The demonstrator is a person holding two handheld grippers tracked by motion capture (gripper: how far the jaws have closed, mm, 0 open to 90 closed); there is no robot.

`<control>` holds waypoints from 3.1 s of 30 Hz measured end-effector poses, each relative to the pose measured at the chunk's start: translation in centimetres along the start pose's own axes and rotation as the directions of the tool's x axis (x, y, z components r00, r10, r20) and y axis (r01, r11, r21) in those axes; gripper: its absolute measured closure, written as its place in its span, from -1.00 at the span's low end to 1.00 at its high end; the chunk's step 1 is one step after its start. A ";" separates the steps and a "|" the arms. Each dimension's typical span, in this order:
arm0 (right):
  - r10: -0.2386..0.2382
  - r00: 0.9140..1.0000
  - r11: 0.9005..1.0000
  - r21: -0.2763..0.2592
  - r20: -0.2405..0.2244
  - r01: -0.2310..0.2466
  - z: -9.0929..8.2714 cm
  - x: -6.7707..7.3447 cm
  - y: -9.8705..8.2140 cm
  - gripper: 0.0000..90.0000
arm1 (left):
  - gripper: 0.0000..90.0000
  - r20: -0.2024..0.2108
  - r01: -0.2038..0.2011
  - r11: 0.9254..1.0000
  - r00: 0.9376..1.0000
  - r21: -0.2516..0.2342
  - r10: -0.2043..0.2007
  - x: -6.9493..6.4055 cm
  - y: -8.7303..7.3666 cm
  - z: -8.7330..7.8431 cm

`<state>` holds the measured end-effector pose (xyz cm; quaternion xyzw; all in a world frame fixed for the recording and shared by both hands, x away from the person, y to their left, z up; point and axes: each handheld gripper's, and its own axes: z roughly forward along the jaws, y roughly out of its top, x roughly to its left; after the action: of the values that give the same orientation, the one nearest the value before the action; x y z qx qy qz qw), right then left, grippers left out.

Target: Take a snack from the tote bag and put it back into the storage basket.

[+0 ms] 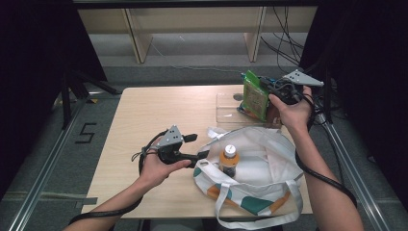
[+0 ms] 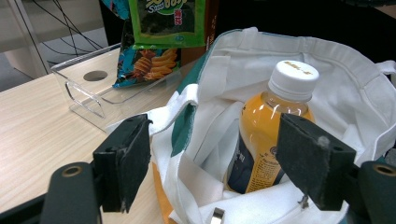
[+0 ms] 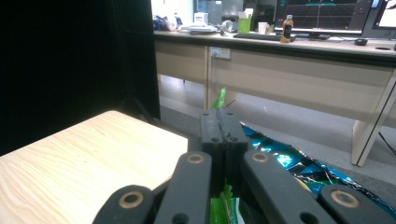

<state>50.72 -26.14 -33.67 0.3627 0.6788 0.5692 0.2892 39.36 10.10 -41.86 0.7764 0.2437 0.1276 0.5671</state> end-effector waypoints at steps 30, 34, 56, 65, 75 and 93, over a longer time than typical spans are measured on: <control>-0.012 1.000 1.000 -0.005 0.002 0.012 1.4 -0.3 0.1 1.00 | -0.43 0.001 0.001 1.000 1.000 0.001 -0.001 0.0 0.0 0.0; -0.007 1.000 1.000 0.000 0.007 0.007 1.7 -0.2 -0.1 1.00 | -0.43 0.003 0.003 1.000 1.000 0.003 -0.003 0.0 -0.1 0.1; -0.032 0.999 0.999 0.041 0.023 0.031 3.4 -0.5 -1.1 1.00 | -0.43 0.007 0.001 1.000 1.000 0.007 -0.001 0.0 -0.2 0.1; -0.042 0.999 0.998 0.038 0.024 0.041 4.0 -0.3 -1.0 1.00 | -0.43 0.007 0.001 1.000 1.000 0.007 -0.001 0.0 -0.2 0.1; -0.047 0.999 0.998 0.040 0.027 0.046 4.6 -0.6 -1.7 1.00 | -0.43 0.012 0.002 1.000 1.000 0.002 -0.002 0.1 -0.2 0.1; -0.065 0.997 0.995 0.072 0.034 0.063 5.1 -0.6 -2.7 1.00 | -0.43 0.011 -0.005 1.000 1.000 0.011 0.005 0.0 -0.3 0.1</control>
<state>54.70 -23.99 -37.22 0.3611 0.7044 0.5287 0.3065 39.34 10.05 -42.18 0.7807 0.2394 0.1234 0.5639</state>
